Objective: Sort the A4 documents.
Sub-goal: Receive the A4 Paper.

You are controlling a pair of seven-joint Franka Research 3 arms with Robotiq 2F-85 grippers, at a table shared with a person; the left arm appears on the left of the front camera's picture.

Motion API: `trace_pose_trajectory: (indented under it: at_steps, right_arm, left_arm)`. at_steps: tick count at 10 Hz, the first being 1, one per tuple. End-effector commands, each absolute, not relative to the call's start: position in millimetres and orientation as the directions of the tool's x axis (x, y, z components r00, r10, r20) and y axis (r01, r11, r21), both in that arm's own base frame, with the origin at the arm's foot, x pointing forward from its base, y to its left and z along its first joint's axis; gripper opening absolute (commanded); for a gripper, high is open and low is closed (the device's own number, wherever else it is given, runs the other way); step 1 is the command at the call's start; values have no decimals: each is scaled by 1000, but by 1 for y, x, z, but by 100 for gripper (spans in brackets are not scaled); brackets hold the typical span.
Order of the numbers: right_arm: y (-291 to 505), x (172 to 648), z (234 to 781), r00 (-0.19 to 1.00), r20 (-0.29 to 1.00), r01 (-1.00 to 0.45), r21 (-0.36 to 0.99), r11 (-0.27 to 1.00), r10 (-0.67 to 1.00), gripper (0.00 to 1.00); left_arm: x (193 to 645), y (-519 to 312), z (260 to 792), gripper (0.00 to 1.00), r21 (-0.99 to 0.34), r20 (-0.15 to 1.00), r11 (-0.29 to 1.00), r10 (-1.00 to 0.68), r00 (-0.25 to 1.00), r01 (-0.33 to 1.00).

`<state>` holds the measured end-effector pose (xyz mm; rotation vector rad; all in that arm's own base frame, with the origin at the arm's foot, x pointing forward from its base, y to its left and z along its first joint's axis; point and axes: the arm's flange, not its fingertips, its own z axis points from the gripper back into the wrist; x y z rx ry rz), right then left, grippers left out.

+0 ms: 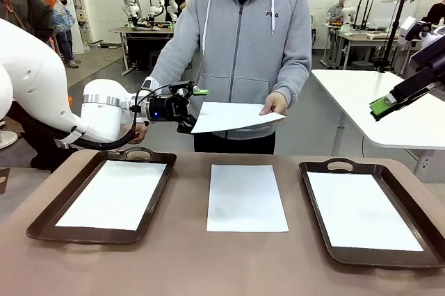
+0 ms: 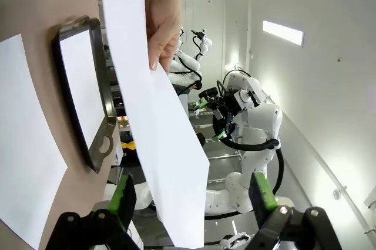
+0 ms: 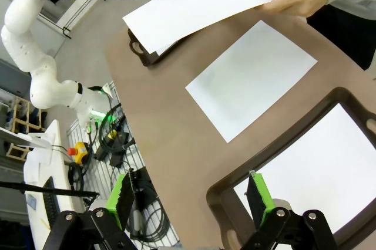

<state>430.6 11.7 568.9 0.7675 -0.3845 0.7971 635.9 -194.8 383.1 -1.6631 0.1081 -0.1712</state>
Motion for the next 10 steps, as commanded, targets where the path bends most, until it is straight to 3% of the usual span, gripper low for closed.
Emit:
trace_pose_trajectory:
  at_steps: [1, 2, 10]
  right_arm:
    - [12, 430, 567, 649, 583, -760, 469, 450, 488, 100]
    - [12, 430, 567, 649, 583, -760, 469, 450, 488, 100]
    - [12, 430, 567, 649, 583, -760, 469, 450, 488, 100]
  left_arm:
    - [643, -193, 388, 100, -996, -22, -77, -211, 977, -39]
    - [642, -193, 389, 100, -995, -30, -84, -221, 975, -50]
    - [635, -192, 392, 30, -999, -12, -47, -254, 967, -25]
